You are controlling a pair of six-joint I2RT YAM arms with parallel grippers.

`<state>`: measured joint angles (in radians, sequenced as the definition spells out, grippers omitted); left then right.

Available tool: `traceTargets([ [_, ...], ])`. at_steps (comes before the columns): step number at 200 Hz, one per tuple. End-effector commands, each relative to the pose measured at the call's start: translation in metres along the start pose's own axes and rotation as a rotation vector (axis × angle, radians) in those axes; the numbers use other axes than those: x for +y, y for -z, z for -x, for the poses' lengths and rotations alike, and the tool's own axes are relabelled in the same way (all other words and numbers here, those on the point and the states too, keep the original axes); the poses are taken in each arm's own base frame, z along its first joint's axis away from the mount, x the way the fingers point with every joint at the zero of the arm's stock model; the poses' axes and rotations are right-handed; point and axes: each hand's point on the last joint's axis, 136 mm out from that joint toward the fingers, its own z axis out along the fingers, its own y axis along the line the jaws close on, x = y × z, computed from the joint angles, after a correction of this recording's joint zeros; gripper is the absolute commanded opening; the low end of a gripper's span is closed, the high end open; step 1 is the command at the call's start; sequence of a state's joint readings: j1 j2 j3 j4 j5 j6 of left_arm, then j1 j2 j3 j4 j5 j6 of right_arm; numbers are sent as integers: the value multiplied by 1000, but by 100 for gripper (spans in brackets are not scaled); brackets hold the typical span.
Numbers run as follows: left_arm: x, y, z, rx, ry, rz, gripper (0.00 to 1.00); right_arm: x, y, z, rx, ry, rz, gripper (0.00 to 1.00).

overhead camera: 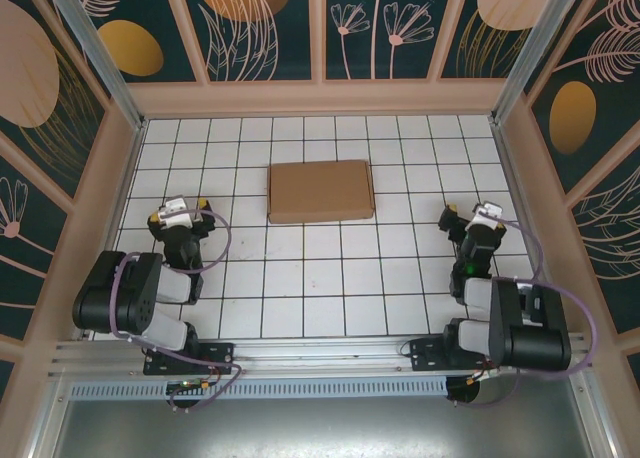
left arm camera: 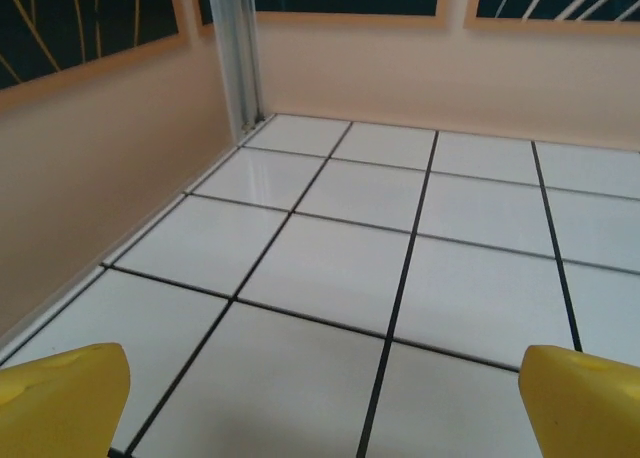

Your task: Fold the paper box

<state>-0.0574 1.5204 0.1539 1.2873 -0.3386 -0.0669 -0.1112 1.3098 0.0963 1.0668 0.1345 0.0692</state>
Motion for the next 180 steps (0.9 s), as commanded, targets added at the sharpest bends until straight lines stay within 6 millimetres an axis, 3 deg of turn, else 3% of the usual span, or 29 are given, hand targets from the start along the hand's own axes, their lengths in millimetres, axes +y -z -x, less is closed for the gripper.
traceTargets([
  [1, -30, -14, 28, -61, 11, -169, 99, 48, 13, 43, -230, -23, 307, 99],
  [7, -25, -17, 26, -47, 32, -158, 99, 51, 10, 34, -217, -13, 325, 99],
  [17, -23, -18, 27, -50, 36, -148, 99, 55, 9, 38, -240, -10, 364, 99],
  [32, -23, -19, 27, -49, 35, -147, 99, 58, -24, 26, -110, 17, 293, 99],
  [39, -23, -19, 26, -43, 34, -147, 99, 64, -29, 21, -92, 62, 250, 99],
  [180, -23, -16, 28, -57, 35, -149, 99, 64, -29, 21, -96, 61, 244, 99],
])
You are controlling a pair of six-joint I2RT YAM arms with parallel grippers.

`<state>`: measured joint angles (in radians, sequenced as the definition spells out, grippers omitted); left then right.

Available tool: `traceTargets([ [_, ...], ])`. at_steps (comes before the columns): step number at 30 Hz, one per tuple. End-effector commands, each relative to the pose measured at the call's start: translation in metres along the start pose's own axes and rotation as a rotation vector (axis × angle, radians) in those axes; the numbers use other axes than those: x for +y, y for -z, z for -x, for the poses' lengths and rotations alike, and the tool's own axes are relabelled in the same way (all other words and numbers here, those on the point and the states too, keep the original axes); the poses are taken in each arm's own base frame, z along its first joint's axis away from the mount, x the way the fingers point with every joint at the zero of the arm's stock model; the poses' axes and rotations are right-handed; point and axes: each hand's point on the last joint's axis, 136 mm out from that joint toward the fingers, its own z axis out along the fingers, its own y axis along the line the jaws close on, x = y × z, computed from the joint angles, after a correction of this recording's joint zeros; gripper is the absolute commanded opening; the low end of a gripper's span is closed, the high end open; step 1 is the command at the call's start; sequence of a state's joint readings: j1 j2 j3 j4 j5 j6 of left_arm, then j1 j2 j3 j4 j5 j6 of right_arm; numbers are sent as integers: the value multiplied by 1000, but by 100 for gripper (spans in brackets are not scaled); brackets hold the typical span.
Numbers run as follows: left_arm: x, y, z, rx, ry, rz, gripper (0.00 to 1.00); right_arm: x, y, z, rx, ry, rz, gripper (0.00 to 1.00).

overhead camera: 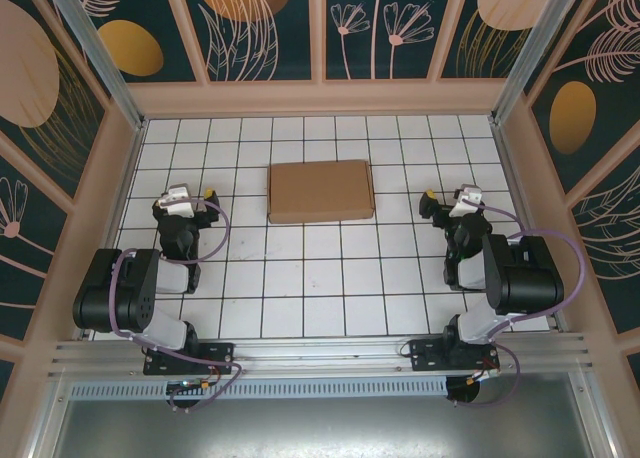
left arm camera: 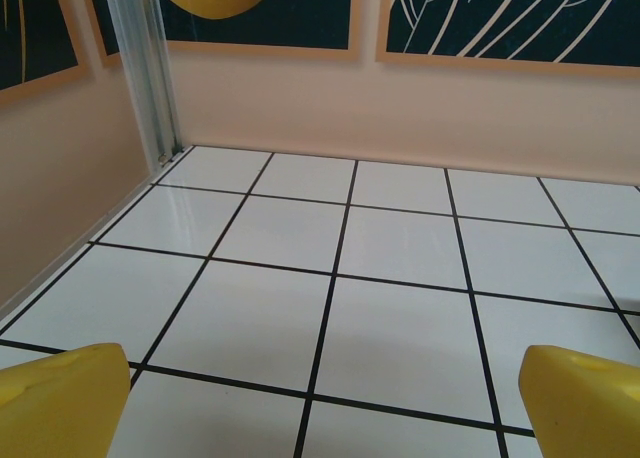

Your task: Fold the paper box

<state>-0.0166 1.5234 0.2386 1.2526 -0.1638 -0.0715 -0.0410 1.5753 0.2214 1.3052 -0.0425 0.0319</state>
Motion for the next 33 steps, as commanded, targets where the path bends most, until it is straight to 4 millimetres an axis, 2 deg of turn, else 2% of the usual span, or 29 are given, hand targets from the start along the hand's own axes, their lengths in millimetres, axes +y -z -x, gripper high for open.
traceTargets([
  [1, -1, 1, 6, -23, 12, -13, 99, -1, 2, 8, -31, 20, -15, 99],
  [33, -1, 1, 5, -22, 10, -12, 99, 0, 2, 8, -31, 21, -14, 99],
])
